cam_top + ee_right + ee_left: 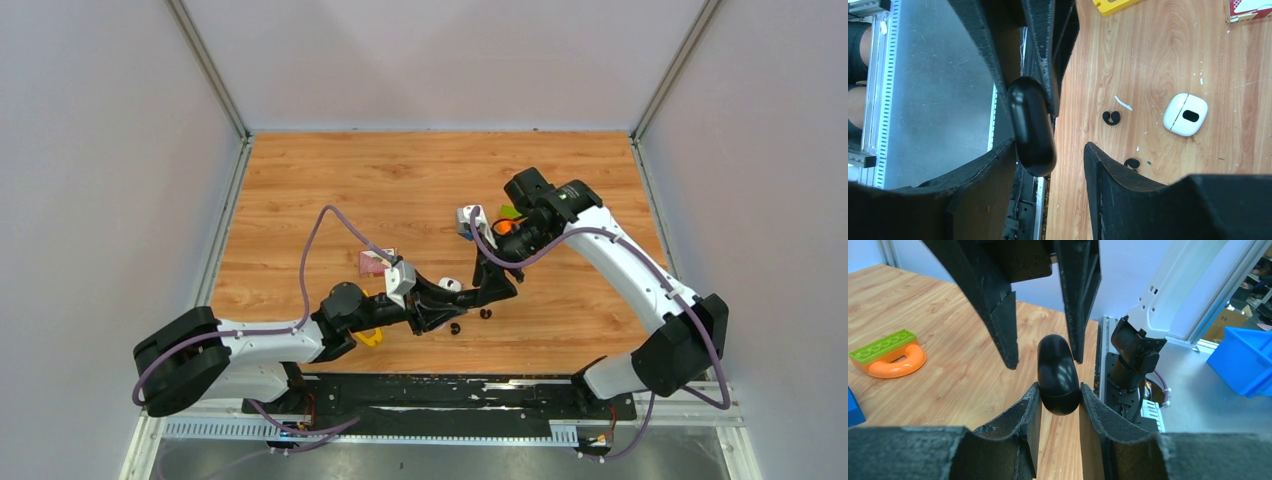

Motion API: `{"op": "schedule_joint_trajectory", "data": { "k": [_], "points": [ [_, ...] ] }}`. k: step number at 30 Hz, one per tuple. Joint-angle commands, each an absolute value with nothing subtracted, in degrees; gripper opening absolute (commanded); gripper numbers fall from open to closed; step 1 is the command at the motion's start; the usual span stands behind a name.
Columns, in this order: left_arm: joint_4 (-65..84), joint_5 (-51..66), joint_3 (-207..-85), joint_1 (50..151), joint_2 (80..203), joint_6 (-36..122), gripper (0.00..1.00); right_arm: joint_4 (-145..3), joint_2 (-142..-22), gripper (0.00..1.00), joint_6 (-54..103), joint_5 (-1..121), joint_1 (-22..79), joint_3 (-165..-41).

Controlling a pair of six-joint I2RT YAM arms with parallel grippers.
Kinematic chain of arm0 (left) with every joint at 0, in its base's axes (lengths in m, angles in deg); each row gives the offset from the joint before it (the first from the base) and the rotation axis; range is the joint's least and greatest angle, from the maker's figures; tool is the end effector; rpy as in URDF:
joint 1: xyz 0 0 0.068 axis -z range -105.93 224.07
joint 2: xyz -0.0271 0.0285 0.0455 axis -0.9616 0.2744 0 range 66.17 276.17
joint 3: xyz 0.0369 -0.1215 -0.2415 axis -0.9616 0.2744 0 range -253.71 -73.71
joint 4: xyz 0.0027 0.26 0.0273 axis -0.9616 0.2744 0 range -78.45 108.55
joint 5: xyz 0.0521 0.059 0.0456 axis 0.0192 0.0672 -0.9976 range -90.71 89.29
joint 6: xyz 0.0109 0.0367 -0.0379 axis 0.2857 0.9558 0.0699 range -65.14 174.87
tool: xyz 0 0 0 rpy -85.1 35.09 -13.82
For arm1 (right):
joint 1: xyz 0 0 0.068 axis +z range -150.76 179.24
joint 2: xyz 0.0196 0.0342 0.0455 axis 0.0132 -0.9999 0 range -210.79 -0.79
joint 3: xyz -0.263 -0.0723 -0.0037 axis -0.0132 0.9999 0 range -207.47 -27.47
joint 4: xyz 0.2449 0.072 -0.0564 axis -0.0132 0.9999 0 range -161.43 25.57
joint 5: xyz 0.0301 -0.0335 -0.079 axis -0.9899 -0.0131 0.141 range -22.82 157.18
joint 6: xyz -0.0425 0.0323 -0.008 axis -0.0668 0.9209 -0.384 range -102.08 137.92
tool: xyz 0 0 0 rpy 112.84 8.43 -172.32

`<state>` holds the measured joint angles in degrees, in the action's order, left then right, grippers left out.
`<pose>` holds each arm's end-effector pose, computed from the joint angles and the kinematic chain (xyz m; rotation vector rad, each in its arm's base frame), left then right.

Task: Insert the wireless bluetooth earbuds into the charging case
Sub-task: Open the charging case.

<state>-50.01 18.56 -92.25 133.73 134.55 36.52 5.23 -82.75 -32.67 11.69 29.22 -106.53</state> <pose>0.1070 -0.2061 0.2323 0.8149 1.2820 -1.3461 0.2000 0.1493 0.3297 -1.7183 1.8404 1.2605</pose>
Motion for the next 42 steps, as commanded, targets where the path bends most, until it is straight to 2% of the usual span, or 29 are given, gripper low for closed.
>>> {"op": "schedule_joint_trajectory", "data": {
  "k": [1, 11, 23, 29, 37, 42],
  "points": [
    [-51.4, 20.8, -94.9, 134.1, 133.7, 39.7, 0.00, 3.8, -85.0, 0.52, -32.5, 12.4, 29.4, -108.2],
    [-40.2, 20.6, -97.1, 137.6, 130.3, 47.7, 0.00, 8.8, -89.8, 0.52, -32.6, 8.3, 28.0, -115.1],
    [-43.4, 18.0, -94.5, 137.8, 129.3, 45.6, 0.00, 10.6, -87.3, 0.53, -33.6, 6.1, 26.1, -115.5],
    [-49.8, 15.6, -92.1, 137.8, 128.1, 40.0, 0.00, 14.2, -85.2, 0.56, -34.1, -3.4, 17.1, -122.8],
    [-44.4, 11.3, -92.8, 137.8, 119.0, 38.0, 0.00, 5.2, -81.3, 0.57, -31.1, -1.1, 11.5, -114.0],
    [-41.9, 8.0, -92.8, 137.8, 112.8, 36.2, 0.00, -3.8, -78.7, 0.51, -33.0, 8.1, 12.1, -104.1]
  ]
}}
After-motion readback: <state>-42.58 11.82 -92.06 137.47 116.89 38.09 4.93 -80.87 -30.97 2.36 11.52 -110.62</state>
